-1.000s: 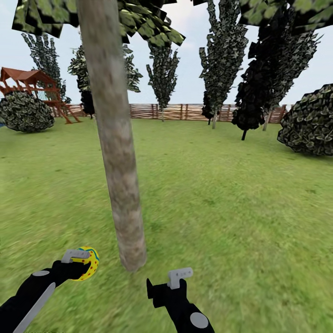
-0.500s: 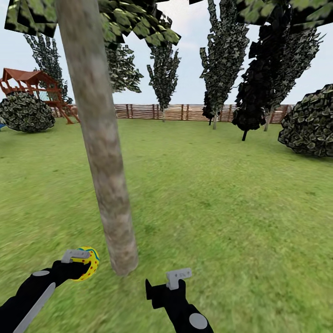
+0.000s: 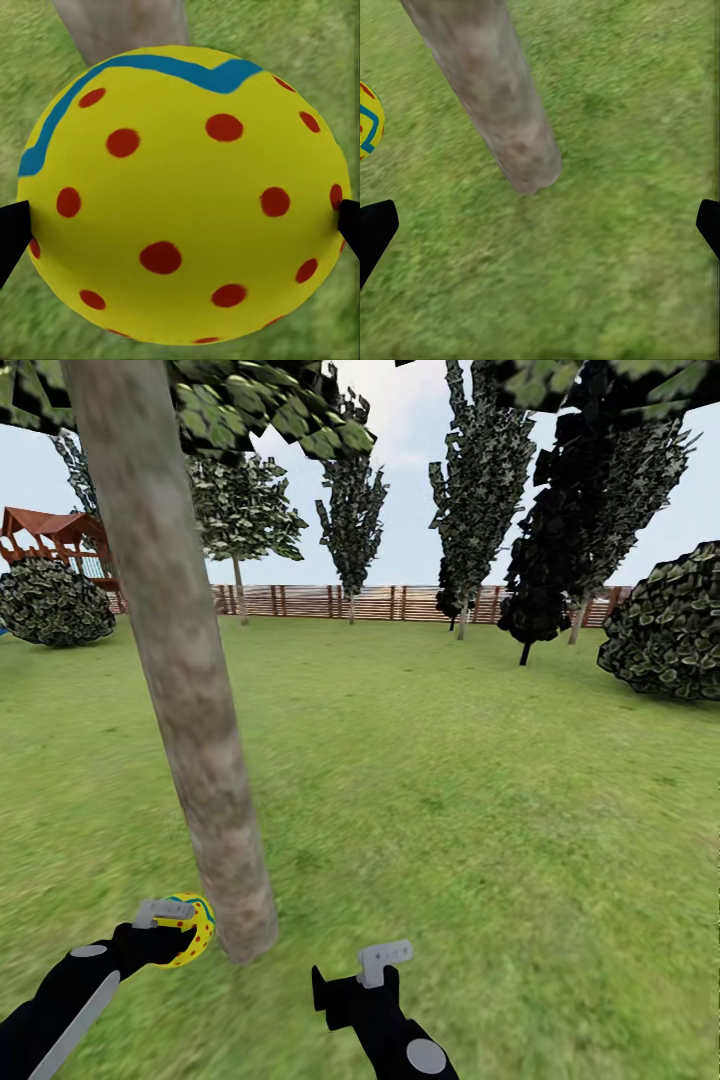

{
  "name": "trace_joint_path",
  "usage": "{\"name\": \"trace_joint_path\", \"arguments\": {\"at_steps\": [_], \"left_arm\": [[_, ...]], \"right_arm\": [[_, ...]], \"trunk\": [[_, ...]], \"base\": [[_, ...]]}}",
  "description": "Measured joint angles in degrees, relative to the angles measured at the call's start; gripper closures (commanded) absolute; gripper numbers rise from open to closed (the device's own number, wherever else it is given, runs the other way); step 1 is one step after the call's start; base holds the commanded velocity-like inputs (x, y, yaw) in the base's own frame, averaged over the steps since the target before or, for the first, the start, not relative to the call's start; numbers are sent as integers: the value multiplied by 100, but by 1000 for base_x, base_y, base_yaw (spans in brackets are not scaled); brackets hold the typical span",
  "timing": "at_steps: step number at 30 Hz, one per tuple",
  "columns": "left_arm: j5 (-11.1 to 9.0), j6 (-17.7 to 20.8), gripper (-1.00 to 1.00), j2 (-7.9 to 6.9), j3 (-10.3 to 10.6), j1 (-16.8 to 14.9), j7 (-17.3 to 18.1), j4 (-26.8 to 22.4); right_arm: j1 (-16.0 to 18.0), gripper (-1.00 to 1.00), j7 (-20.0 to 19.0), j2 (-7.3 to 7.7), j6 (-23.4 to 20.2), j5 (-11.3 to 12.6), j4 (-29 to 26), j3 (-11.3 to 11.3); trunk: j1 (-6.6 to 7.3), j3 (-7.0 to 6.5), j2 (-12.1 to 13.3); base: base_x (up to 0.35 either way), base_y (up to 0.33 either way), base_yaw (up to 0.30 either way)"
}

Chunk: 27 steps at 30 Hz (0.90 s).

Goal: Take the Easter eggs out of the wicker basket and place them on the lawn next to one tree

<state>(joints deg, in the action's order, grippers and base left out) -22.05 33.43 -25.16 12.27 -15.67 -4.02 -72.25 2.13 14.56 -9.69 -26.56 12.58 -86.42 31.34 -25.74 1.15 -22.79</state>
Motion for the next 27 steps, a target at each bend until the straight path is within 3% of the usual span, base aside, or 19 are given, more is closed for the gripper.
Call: {"name": "trace_joint_path", "arguments": {"at_steps": [13,27], "left_arm": [[2,3,100,0,-3,-1,0,-3],[1,2,100,-1,-3,-1,0,5]], "right_arm": [[3,-100,0,0,-3,0,4,8],[3,-100,3,0,-3,0,4,59]], "trunk": [[-1,-69,-6],[-1,-82,-7]], "base": [[77,-278,187],[79,-251,52]]}}
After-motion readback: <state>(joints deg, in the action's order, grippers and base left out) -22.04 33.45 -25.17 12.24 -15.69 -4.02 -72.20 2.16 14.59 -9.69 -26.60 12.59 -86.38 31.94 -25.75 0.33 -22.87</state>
